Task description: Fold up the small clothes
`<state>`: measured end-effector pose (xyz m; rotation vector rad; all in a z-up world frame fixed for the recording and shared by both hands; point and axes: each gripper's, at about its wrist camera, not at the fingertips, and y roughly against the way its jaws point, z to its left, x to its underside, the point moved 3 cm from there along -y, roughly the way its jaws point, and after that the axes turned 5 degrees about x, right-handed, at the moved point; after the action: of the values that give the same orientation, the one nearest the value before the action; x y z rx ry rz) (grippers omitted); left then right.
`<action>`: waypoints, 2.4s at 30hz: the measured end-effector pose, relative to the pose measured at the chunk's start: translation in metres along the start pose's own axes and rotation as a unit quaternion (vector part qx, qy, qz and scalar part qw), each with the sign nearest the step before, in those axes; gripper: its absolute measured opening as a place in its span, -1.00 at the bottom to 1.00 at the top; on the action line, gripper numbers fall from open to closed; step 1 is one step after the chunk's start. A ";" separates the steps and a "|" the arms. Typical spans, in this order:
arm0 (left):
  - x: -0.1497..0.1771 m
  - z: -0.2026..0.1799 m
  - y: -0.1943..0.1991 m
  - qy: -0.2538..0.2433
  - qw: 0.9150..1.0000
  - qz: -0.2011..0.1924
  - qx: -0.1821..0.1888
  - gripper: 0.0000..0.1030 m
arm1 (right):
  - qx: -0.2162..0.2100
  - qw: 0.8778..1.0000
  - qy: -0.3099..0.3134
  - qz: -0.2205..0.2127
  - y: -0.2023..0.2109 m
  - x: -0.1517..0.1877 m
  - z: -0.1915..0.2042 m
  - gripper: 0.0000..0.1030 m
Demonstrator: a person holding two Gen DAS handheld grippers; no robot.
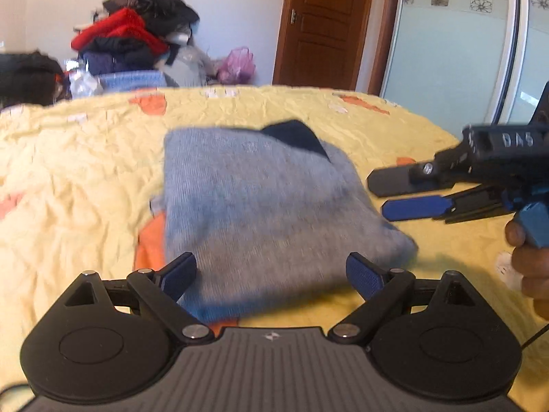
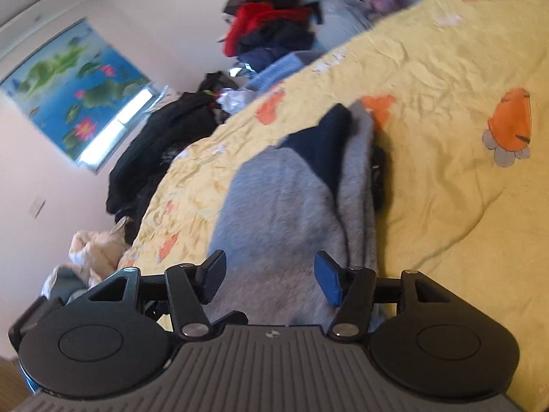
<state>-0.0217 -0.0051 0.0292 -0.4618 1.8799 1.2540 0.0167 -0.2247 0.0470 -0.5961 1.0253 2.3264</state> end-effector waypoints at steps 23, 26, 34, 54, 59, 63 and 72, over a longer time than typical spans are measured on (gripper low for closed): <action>0.000 0.088 -0.013 0.297 0.948 0.048 0.108 -0.76 | 0.013 0.991 -0.030 0.130 -0.029 -0.001 -0.050 -0.43; -0.007 0.076 0.009 0.266 0.958 0.031 0.102 -0.81 | 0.010 0.993 0.007 0.119 -0.017 -0.002 -0.039 -0.46; 0.011 0.059 0.013 0.197 0.975 0.070 0.075 -0.76 | 0.020 0.990 0.039 0.133 -0.004 0.008 -0.045 -0.44; 0.053 -0.035 0.038 -0.049 0.991 -0.034 -0.116 0.68 | 0.069 0.966 0.201 0.146 0.114 0.098 0.030 0.46; 0.053 -0.026 0.041 -0.018 0.992 -0.036 -0.123 0.68 | 0.211 0.941 0.256 0.062 0.144 0.095 0.015 0.61; 0.046 -0.025 0.038 0.005 0.987 -0.058 -0.151 0.69 | 0.388 0.862 0.311 -0.095 0.118 0.084 -0.007 0.83; 0.047 -0.023 0.018 0.037 0.986 -0.022 -0.159 0.92 | 0.316 0.907 0.273 -0.064 0.041 0.100 0.016 0.85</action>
<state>-0.0720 -0.0114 0.0071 -0.7236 1.7244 1.5329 -0.0879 -0.2078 0.0214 -1.0181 1.8222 1.5800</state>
